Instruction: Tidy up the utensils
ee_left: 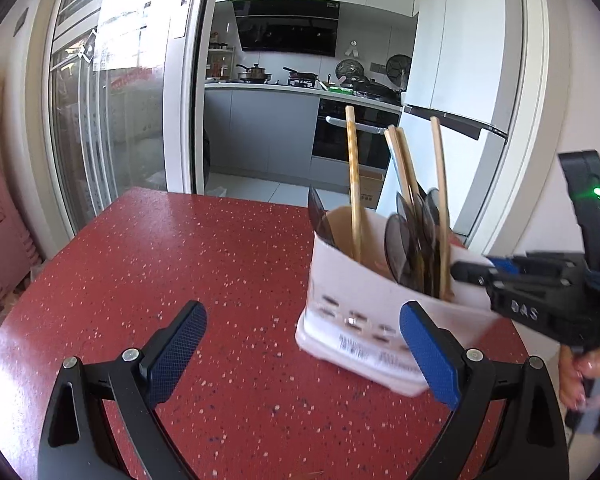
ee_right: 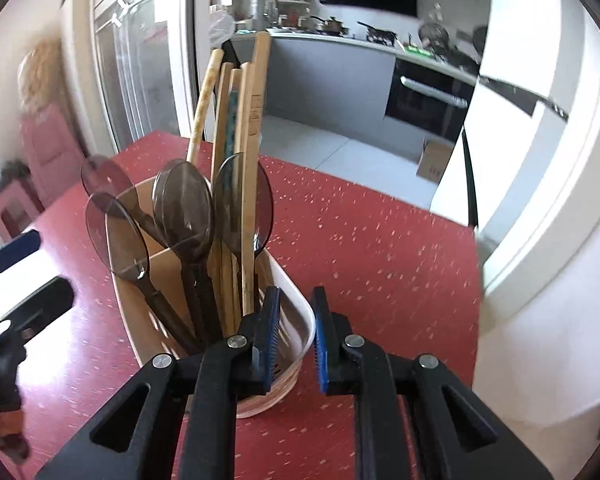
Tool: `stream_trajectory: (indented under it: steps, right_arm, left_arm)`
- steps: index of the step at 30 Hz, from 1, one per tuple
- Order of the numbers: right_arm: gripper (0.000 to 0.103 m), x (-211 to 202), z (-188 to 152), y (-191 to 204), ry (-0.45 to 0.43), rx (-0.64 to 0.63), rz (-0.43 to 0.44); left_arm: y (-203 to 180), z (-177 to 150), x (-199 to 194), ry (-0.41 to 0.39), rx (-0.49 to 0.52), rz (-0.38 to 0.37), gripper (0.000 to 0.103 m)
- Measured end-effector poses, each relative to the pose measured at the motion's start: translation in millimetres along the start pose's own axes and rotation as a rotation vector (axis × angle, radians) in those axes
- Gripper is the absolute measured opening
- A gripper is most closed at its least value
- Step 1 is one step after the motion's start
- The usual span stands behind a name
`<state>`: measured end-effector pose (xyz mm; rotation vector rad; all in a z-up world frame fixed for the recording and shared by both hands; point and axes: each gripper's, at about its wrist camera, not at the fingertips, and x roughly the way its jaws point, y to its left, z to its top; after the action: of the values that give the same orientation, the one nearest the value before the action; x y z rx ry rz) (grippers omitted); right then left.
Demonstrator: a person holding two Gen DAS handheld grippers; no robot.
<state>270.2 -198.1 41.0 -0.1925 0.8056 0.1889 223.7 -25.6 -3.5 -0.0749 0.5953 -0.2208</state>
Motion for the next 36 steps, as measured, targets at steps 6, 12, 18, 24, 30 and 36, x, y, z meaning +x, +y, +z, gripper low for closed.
stream_trajectory:
  steps: [6,12,18,24,30,36]
  right_arm:
    - [0.017,0,5,9,-0.052,-0.154,0.015]
    - [0.018,17,25,6,-0.057,-0.247,0.03]
    - [0.037,12,39,-19,-0.057,-0.065,0.144]
    - [0.051,-36,27,-32,-0.128,0.121,0.164]
    - [0.079,-77,-27,-8,-0.164,0.273,0.116]
    - [0.08,-83,-85,21,-0.122,0.412,0.049]
  left_arm:
    - [-3,-15,-7,0.017,0.023,0.001,0.103]
    - [-9,-20,-2,0.049,0.033,0.001,0.103]
    - [-15,-15,13,0.085,0.045,0.004,0.103]
    - [-19,-13,8,0.08,0.048,0.024,0.103]
    - [-14,-26,-16,0.092,0.063,0.059,0.103]
    - [3,-50,-43,0.106,0.046,0.103,0.103]
